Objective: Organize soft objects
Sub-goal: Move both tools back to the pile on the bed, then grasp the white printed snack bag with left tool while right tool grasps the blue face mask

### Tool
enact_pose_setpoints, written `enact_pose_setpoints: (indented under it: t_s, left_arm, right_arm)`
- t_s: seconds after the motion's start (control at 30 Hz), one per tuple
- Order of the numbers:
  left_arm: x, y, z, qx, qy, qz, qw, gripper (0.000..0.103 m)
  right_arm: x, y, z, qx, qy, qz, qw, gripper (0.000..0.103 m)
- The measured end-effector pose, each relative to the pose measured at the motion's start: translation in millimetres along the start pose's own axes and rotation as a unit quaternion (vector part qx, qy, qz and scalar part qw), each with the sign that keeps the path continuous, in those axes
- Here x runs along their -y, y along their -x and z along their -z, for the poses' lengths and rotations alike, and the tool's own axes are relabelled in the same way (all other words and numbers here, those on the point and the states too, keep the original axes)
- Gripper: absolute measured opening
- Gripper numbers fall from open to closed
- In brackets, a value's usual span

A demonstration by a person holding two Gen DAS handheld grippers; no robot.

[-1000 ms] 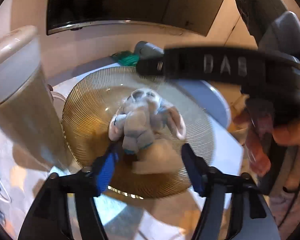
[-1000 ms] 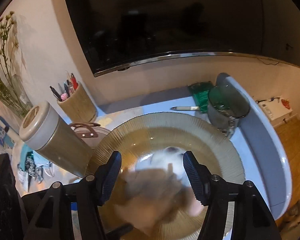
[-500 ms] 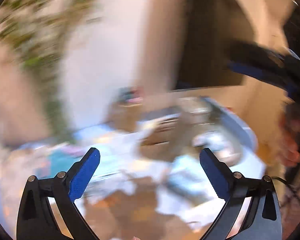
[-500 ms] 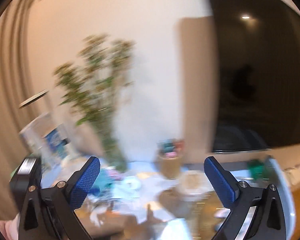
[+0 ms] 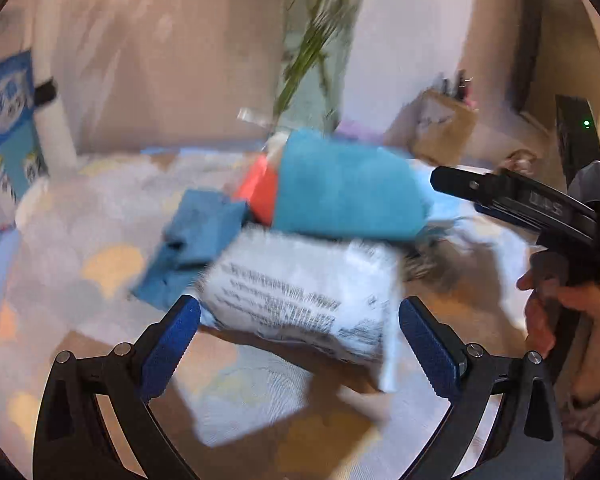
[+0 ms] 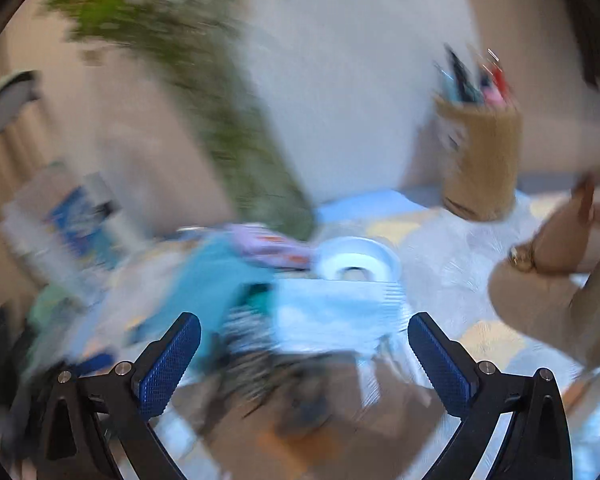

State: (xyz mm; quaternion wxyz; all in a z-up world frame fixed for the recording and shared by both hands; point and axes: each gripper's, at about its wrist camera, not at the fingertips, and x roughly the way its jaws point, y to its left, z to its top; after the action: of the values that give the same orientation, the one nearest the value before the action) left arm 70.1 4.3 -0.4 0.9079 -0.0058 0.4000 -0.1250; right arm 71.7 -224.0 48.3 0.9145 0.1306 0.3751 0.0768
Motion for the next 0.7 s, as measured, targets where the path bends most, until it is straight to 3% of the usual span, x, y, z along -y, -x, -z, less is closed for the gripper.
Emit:
enact_pose_setpoints:
  t_s: [0.03,0.1,0.17,0.27,0.33,0.37,0.4,0.43,0.47,0.5,0.7]
  left_arm:
    - [-0.1,-5.4,0.9,-0.024,0.005,-0.011,0.9996,0.102]
    - [-6.7,-2.7,5.8,-0.018,0.031,0.004,0.9994,0.102]
    - [-9.9,-0.3,12.8,-0.017,0.04,0.01,0.999,0.102]
    - [-4.5,2.5,16.9,-0.021,0.031,-0.003,0.9993,0.102]
    - [-3.1,2.2,16.4,-0.032,0.025,-0.007,0.9992,0.103]
    - [-1.9,3.7,17.7,-0.031,0.024,-0.01,0.9992,0.103]
    - [-2.0,5.1,19.4,-0.028,0.028,-0.01,0.9992,0.098]
    - [-2.7,9.2,20.7,-0.02,0.029,-0.005,0.9994,0.067]
    - [-2.8,18.1,18.8,-0.005,0.029,0.009,0.9995,0.049]
    - [-1.4,24.1,22.6,0.006,0.025,0.014,0.9996,0.039]
    - [-3.9,46.0,30.3,0.042,0.031,0.023,0.9983,0.031]
  right_arm:
    - [5.2,-12.3,4.7,0.011,-0.009,0.016,1.0,0.103]
    - [22.8,-41.8,7.0,-0.052,-0.051,0.026,0.997,0.102]
    - [27.1,-33.1,7.3,-0.026,-0.054,0.012,0.998,0.102]
    - [36.7,-36.2,9.8,-0.033,-0.066,-0.01,0.997,0.103]
    - [41.4,-33.8,10.3,-0.027,-0.072,-0.02,0.997,0.09]
    - [45.7,-33.0,11.2,-0.024,-0.079,-0.031,0.996,0.057]
    - [46.9,-29.5,10.4,-0.027,-0.085,-0.04,0.995,0.032]
    - [51.5,-30.3,11.1,-0.03,-0.094,-0.046,0.994,0.027]
    - [53.5,-27.6,10.5,-0.028,-0.1,-0.057,0.993,0.017]
    - [51.5,-23.5,10.1,-0.02,-0.103,-0.068,0.992,0.005]
    - [62.4,1.7,14.0,0.034,-0.12,-0.082,0.989,0.004]
